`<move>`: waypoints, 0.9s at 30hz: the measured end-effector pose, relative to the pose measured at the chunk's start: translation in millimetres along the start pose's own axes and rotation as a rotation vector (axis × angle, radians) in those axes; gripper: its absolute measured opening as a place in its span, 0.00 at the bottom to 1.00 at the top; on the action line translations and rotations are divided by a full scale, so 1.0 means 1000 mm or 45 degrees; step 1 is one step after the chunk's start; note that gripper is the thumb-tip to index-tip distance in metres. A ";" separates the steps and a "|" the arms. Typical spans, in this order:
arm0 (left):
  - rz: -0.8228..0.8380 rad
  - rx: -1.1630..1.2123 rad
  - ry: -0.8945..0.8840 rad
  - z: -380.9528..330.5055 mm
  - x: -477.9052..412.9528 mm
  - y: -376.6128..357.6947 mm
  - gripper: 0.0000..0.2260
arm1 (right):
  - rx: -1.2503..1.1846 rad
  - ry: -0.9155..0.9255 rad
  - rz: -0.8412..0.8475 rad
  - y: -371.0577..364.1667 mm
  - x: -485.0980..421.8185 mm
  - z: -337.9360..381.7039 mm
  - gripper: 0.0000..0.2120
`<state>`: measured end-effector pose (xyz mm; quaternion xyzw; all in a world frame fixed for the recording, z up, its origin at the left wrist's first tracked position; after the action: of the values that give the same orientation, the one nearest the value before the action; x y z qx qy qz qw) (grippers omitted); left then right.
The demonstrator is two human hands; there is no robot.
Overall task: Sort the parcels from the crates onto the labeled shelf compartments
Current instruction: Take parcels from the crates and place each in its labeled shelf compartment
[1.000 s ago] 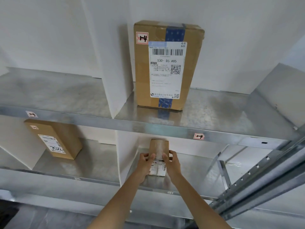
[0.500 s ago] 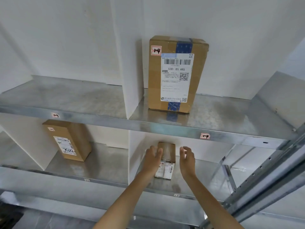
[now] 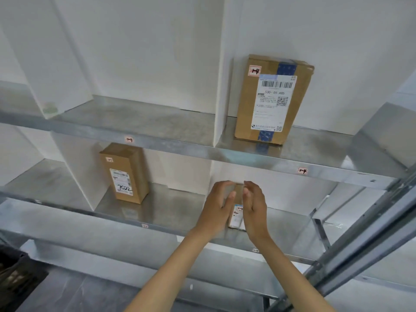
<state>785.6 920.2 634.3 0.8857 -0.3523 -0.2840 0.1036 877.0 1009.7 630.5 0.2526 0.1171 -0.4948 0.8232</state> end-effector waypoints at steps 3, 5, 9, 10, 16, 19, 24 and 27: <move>-0.065 0.021 -0.078 -0.016 0.017 0.029 0.11 | -0.043 0.035 -0.007 -0.009 0.016 0.027 0.18; -0.168 0.026 -0.138 -0.026 0.031 0.056 0.11 | -0.053 0.077 -0.006 -0.021 0.028 0.048 0.19; -0.504 0.019 -0.113 -0.024 0.063 0.128 0.10 | -0.126 0.170 0.078 -0.061 0.051 0.096 0.20; -0.568 0.005 -0.088 -0.019 0.072 0.146 0.09 | -0.137 0.197 0.113 -0.074 0.057 0.107 0.21; -0.877 -0.148 0.074 0.008 0.138 0.267 0.09 | -0.206 0.337 0.345 -0.159 0.094 0.174 0.13; -1.001 -0.225 0.156 0.019 0.176 0.322 0.09 | -0.238 0.389 0.449 -0.203 0.116 0.204 0.16; -1.169 -0.351 0.240 0.030 0.235 0.394 0.10 | -0.316 0.451 0.661 -0.268 0.161 0.242 0.13; -1.218 -0.426 0.314 0.039 0.265 0.421 0.11 | -0.359 0.475 0.791 -0.302 0.188 0.258 0.12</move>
<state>681.6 432.3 649.8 0.9458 0.1569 -0.2456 0.1431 689.1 614.8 674.5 0.2461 0.2494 -0.1466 0.9251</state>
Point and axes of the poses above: each hand's wrist, its own x-axis away from the middle knuckle, its own y-axis out of the back of the hand, z = x × y, the point moved 8 cm from there along -x, towards the middle knuckle, and after that the axes turned 1 degree about -z, right-handed, at the moved point
